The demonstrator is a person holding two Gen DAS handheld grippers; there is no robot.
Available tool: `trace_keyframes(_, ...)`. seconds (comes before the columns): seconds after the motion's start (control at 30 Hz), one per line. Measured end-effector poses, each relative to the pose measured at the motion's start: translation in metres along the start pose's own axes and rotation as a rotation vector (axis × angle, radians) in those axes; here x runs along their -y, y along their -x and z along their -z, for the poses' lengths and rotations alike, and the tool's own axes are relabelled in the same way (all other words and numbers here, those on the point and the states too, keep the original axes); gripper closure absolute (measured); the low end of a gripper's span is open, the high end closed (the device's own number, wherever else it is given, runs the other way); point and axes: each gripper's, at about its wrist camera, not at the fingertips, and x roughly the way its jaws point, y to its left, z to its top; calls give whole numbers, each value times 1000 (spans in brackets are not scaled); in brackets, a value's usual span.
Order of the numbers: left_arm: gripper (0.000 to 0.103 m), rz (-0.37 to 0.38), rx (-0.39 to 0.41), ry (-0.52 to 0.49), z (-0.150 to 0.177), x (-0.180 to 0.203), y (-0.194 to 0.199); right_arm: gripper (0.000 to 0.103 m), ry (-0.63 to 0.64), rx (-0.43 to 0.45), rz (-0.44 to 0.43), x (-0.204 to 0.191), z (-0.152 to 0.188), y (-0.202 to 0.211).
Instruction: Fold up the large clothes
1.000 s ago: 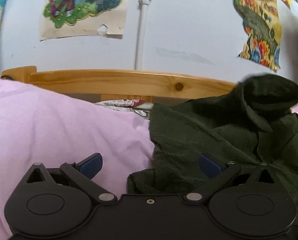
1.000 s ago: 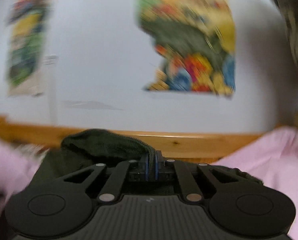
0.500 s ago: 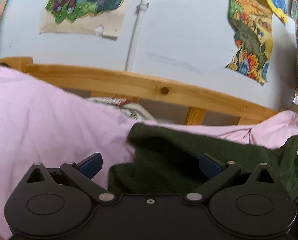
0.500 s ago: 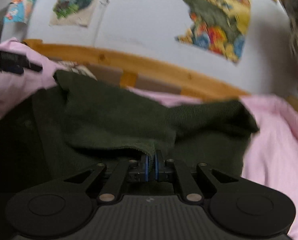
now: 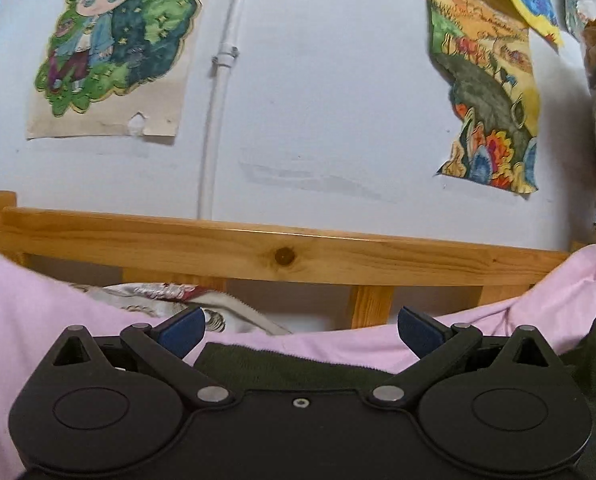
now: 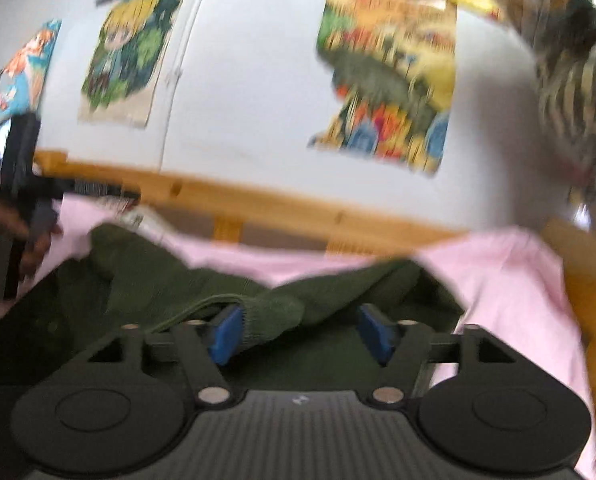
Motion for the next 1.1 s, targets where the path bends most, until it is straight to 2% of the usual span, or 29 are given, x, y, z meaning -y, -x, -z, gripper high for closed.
trace_keyframes(0.07,1,4,-30,0,1,3,-12,23,16,38,-8,1,-13,-17)
trace_keyframes(0.17,3,4,-87,2,10,4,-21,23,-38,75,-41,8,-36,-34)
trace_keyframes(0.23,3,0,-113,6,18,2,-24,18,-61,99,-74,12,-45,-36)
trace_keyframes(0.3,3,-16,-147,-15,25,1,-28,12,-71,95,-140,19,-47,-32)
trace_keyframes(0.37,5,-44,-183,-54,34,-2,-32,11,-55,64,-152,23,-44,-27)
trace_keyframes(0.43,5,-63,-202,-73,43,-8,-33,10,-37,40,-110,26,-39,-25)
trace_keyframes(0.53,5,-63,-210,-46,45,-17,-31,9,0,8,-18,23,-31,-40)
trace_keyframes(0.63,3,-26,-148,11,37,-17,-26,3,19,-44,130,4,-27,-87)
trace_keyframes(0.67,2,-17,-121,34,33,-16,-25,3,2,-80,141,-1,-24,-107)
trace_keyframes(0.7,2,-6,-100,55,30,-14,-25,5,-22,-122,148,-3,-21,-127)
trace_keyframes(0.77,1,0,-80,80,23,-5,-30,16,-72,-196,187,-3,-14,-160)
trace_keyframes(0.83,1,-9,-87,54,22,5,-38,30,-89,-271,249,5,-4,-181)
trace_keyframes(0.87,2,-20,-88,21,24,11,-42,33,-86,-288,276,8,2,-183)
trace_keyframes(0.93,8,-82,-124,-95,30,25,-52,42,-61,-301,345,14,18,-179)
trace_keyframes(1.0,13,-115,-183,-190,40,30,-60,43,-10,-305,412,20,39,-169)
trace_keyframes(1.1,17,-125,-214,-210,55,18,-56,42,77,-254,435,23,72,-151)
